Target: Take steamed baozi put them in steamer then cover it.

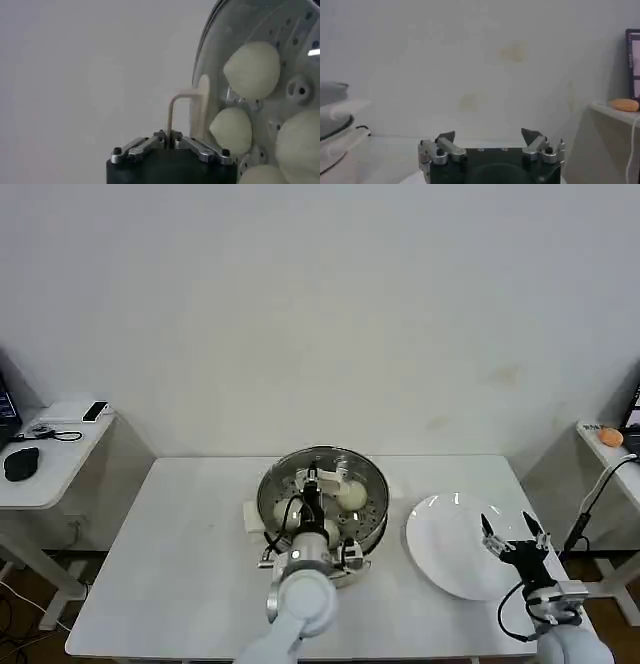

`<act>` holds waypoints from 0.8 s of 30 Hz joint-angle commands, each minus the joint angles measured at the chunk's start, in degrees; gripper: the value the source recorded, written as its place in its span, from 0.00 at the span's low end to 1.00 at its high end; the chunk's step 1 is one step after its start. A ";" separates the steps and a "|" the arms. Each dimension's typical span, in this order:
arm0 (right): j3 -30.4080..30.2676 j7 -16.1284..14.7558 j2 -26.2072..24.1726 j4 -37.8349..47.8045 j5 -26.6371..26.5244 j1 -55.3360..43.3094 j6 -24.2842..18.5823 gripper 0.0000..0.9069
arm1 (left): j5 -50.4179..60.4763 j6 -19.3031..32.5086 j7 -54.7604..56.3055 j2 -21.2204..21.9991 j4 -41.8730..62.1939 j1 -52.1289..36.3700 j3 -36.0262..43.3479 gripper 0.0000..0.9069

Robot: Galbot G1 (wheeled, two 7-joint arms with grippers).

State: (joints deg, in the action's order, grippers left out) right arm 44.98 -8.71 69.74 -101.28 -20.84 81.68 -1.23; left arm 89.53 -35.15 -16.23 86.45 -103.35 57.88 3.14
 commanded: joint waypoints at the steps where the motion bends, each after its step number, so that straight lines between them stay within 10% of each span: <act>1: 0.03 -0.02 0.07 0.04 0.12 -0.10 -0.02 1.00 | -3.35 0.08 0.00 0.02 -2.40 0.72 -0.03 1.00; 24: -0.05 -0.01 0.19 0.68 0.52 -0.11 -0.35 1.00 | -12.38 2.03 -5.57 -1.78 -13.35 4.63 -1.04 1.00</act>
State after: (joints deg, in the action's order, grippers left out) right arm 44.94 -8.76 69.94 -100.68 -20.36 81.61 -1.53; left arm 80.43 -33.49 -19.27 84.80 -112.33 61.79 2.47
